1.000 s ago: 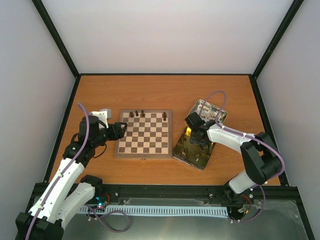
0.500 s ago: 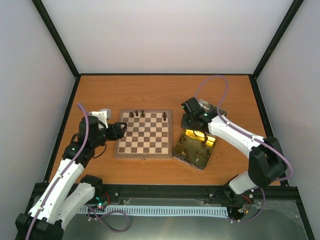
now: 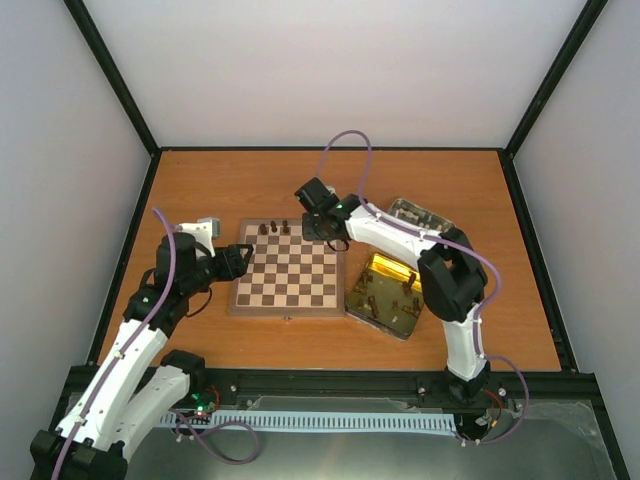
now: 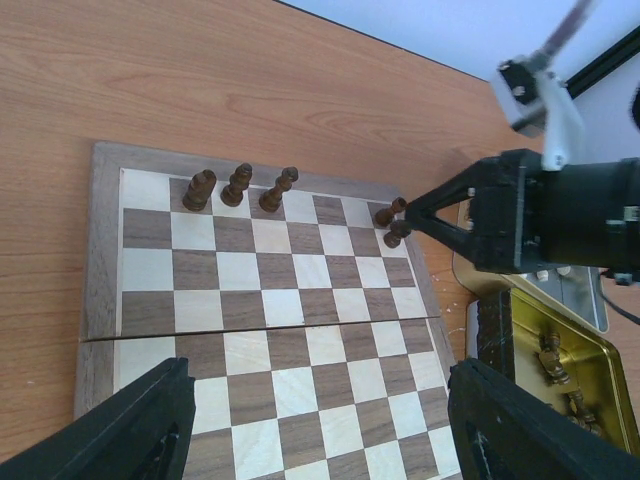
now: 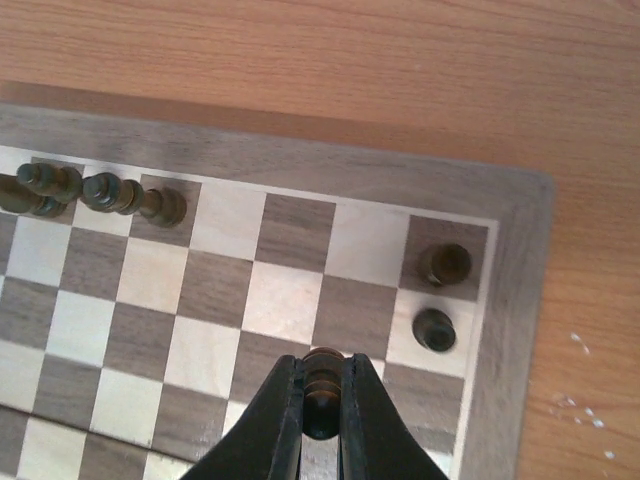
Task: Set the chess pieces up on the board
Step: Place the chess piece on the chessboard.
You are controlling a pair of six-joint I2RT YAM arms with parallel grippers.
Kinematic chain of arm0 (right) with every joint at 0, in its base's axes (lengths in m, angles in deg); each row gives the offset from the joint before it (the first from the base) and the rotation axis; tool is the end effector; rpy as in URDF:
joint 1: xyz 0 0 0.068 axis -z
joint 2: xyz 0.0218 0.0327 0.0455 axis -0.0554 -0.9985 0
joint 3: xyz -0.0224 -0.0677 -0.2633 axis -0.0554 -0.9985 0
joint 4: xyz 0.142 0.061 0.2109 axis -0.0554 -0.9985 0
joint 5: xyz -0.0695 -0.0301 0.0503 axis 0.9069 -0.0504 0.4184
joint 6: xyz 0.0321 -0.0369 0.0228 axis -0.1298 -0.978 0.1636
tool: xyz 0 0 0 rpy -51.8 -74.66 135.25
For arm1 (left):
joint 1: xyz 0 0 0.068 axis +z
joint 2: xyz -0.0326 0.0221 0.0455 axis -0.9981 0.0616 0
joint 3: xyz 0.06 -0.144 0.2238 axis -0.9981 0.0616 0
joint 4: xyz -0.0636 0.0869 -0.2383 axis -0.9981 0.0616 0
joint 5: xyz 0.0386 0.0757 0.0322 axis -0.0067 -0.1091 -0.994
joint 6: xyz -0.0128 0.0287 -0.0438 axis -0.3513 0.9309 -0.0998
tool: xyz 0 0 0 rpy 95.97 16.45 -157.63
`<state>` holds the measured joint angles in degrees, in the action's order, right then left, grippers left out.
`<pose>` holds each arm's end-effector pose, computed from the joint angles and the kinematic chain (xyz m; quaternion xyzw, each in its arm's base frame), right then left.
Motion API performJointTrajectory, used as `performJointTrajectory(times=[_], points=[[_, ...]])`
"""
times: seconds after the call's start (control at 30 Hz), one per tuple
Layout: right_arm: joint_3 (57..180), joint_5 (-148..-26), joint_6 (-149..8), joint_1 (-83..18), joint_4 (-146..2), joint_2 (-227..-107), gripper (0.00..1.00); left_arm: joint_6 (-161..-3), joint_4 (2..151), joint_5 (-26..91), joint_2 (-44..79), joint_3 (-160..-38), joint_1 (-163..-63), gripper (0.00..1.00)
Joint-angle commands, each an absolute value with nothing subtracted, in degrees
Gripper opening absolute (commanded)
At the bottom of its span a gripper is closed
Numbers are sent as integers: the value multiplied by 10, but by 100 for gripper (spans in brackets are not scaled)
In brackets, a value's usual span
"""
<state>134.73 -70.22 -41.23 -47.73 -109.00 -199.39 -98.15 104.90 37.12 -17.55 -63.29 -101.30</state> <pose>0.3113 0.2982 0.2273 -0.0511 0.9591 0.1119 0.2549 0.1539 -0.0489 0.2737 -0.0371 0.8629 -0.2694 0.4259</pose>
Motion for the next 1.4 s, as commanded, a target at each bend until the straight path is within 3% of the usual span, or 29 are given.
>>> performJointTrajectory(times=[0.0,0.7,0.8,0.9,1.13,1.37], points=[[1401,-674,-436,-484,-1132,-2039,6,-973,1036,364,-183,-635,-1011,70],[1448,-685,-460,-485,-1148,-2112,10,-973,1036,364,-179,-634,-1011,70],[1451,-682,-459,-485,-1150,-2116,14,-973,1036,364,-178,-635,-1011,70],[1455,-680,-455,-485,-1153,-2111,28,-973,1036,365,-178,-635,-1011,70],[1445,-682,-464,-485,-1147,-2025,34,-973,1037,364,-179,-635,-1011,70],[1248,-605,-411,-472,-1128,-1851,34,-973,1035,365,-182,-634,-1011,70]])
